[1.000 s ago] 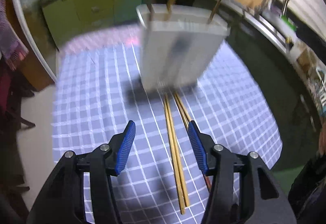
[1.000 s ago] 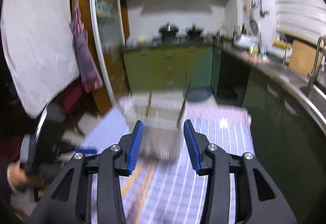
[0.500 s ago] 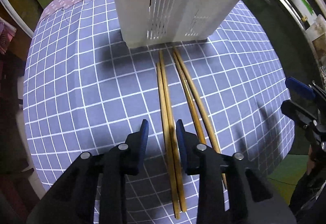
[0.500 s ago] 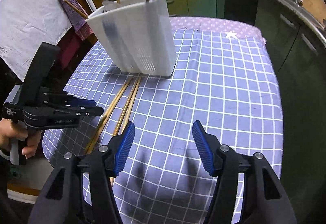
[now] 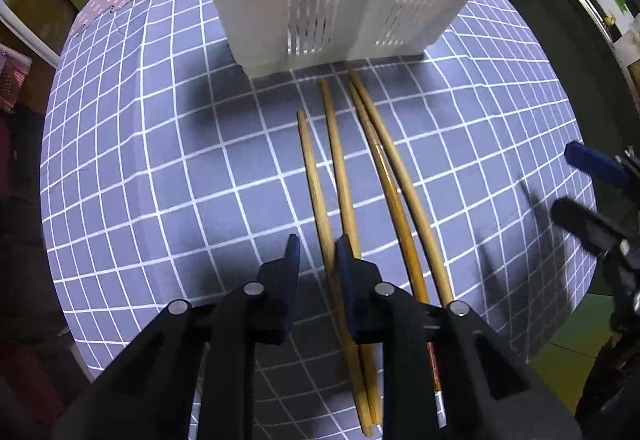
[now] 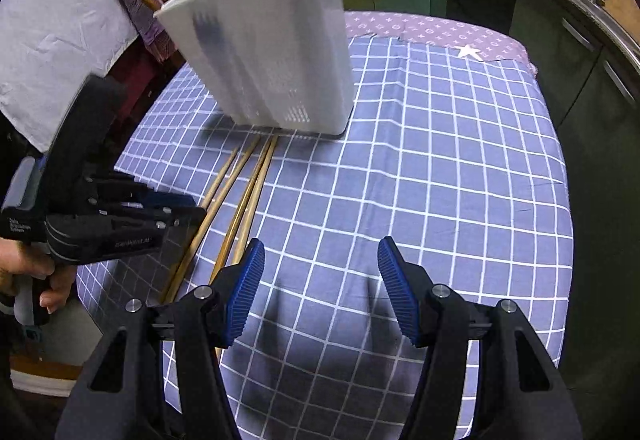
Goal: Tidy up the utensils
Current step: 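Move both tools back over the remaining chopsticks, then close the left tool on a chopstick and lift it upright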
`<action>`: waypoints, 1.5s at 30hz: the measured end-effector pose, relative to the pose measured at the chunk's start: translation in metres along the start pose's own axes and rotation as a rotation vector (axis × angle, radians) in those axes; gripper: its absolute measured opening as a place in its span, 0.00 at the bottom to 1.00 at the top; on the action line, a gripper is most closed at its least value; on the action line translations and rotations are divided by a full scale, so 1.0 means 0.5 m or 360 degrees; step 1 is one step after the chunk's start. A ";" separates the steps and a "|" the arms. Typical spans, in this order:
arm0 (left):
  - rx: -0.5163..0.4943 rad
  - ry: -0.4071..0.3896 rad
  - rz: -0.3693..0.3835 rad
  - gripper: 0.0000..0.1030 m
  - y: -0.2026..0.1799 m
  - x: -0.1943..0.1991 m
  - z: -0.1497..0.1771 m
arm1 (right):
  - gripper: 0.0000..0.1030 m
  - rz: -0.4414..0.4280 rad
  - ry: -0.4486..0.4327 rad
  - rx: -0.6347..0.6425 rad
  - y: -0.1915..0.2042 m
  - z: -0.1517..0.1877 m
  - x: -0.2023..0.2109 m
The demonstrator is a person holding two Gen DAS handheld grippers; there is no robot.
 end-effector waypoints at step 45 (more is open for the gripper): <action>-0.0064 -0.0928 -0.0152 0.07 0.026 0.266 0.171 | 0.15 0.0172 0.0577 0.0157 0.187 -0.050 -0.221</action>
Point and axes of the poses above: each gripper's, at about its wrist camera, not at the fingertips, and x roughly against the way its jaws point, y to its left, z to its underside, the point moved 2 cm from there along -x, roughly the way its jaws point, and after that the axes turned 7 degrees about -x, right-handed, at the moved point
